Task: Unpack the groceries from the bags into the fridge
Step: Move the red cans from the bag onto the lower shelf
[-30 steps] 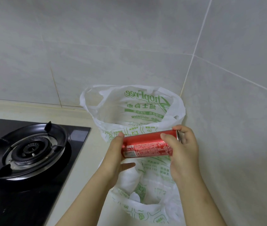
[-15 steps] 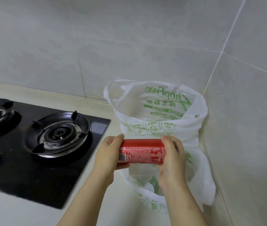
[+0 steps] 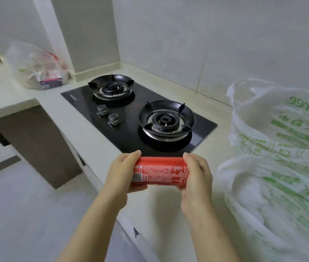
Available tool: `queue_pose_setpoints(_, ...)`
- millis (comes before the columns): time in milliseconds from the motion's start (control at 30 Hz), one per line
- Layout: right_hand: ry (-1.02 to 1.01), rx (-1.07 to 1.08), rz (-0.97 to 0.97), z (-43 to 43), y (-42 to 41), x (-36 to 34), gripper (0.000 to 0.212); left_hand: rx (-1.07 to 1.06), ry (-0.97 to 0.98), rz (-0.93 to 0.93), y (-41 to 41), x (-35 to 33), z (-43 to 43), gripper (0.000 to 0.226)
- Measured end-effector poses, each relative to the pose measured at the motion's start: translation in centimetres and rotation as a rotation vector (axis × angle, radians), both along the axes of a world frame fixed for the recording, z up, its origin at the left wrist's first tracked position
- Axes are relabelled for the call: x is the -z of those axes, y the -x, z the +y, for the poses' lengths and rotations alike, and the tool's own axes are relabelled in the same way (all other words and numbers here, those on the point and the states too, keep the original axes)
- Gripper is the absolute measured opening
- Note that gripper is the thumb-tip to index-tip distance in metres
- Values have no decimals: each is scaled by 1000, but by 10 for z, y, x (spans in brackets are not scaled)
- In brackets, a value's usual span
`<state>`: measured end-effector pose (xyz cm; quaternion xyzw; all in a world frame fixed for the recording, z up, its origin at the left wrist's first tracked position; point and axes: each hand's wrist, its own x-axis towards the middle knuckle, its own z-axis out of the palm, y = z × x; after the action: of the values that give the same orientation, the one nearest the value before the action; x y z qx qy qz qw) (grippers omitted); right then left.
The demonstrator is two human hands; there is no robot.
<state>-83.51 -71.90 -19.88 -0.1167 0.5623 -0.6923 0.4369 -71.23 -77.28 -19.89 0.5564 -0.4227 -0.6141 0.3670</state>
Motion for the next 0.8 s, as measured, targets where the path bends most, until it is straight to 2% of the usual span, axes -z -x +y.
queue_pose_setpoints(267, 30, -343, 78, -4, -120, -7, 3, -287, -6, 37, -133, -7, 31, 16)
queue_pose_setpoints(533, 64, -731, 107, 33, -290, -13, 4, -671, 21, 39, -301, -15, 108, 16)
queue_pose_setpoints(733, 155, -1033, 15, 79, -416, -21, 22, -974, 54, 157, -420, -31, 191, 17)
queue_pose_setpoints(800, 199, -1151, -47, 94, -453, -25, 36, -1079, 80, 188, -454, -36, 218, 17)
